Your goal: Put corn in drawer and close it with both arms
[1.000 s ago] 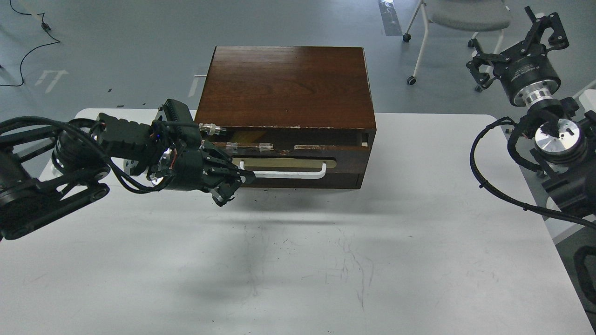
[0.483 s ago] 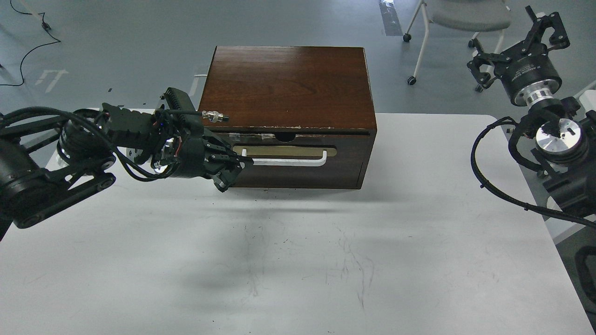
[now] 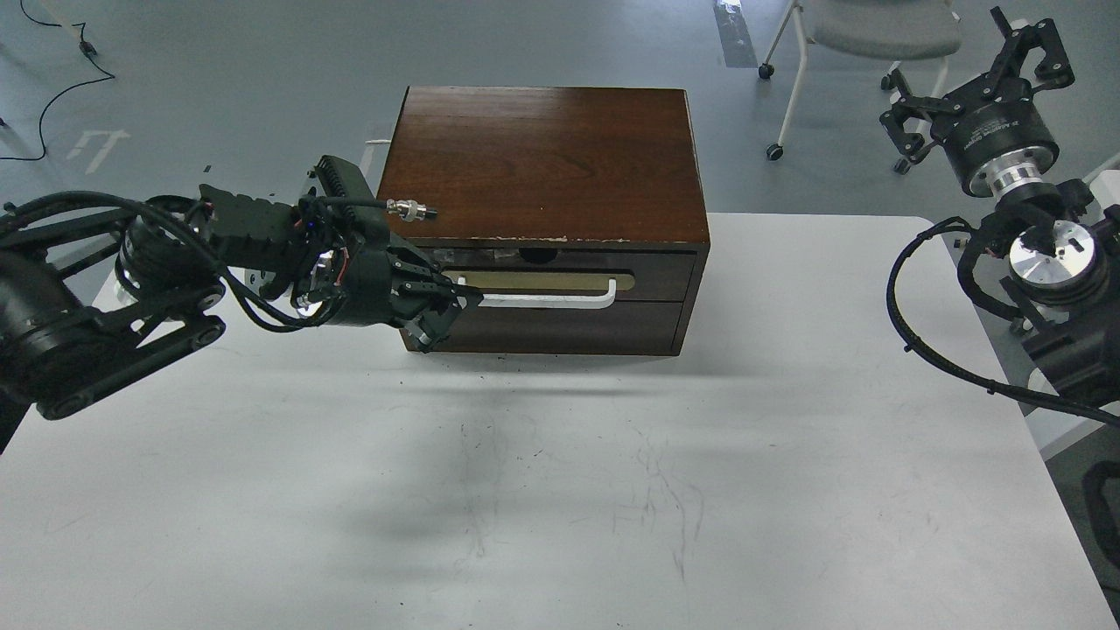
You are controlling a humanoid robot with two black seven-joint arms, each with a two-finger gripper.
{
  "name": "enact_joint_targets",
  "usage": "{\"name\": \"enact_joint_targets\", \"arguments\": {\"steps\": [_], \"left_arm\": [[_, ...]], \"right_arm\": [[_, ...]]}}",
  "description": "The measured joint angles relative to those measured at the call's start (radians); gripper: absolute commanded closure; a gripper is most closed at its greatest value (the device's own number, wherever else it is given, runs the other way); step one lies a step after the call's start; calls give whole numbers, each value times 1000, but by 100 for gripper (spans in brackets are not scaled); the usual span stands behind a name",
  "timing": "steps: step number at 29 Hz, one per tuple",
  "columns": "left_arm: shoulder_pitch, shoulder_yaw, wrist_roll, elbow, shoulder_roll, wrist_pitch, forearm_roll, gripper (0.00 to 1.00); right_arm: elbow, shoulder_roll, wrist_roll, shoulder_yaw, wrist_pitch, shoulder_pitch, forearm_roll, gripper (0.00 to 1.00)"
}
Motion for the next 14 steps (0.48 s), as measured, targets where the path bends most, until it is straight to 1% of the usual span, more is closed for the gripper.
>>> {"name": "enact_joint_targets", "arguments": {"steps": [4, 6, 8, 9, 11, 12, 14], "left_arm": [[-5, -17, -36, -56, 84, -1, -126, 100], [-5, -62, -55, -70, 123, 1, -223, 100], [-3, -133, -62, -69, 145, 1, -355, 85], [-1, -170, -64, -59, 149, -3, -455, 69], [1, -221, -65, -19, 153, -12, -660, 58], [2, -234, -65, 9, 153, -16, -770, 47], [3, -245, -65, 60, 150, -20, -990, 38]], "right_arm": [[0, -5, 0, 2, 10, -1, 0, 0], [0, -7, 0, 4, 10, -1, 0, 0], [-2, -11, 1, 7, 8, -1, 0, 0], [-2, -14, 1, 8, 8, -1, 0, 0], [-2, -20, 2, 9, 7, -1, 0, 0], [-2, -21, 2, 9, 5, -1, 0, 0], [-2, -22, 2, 9, 2, 0, 0, 0]]}}
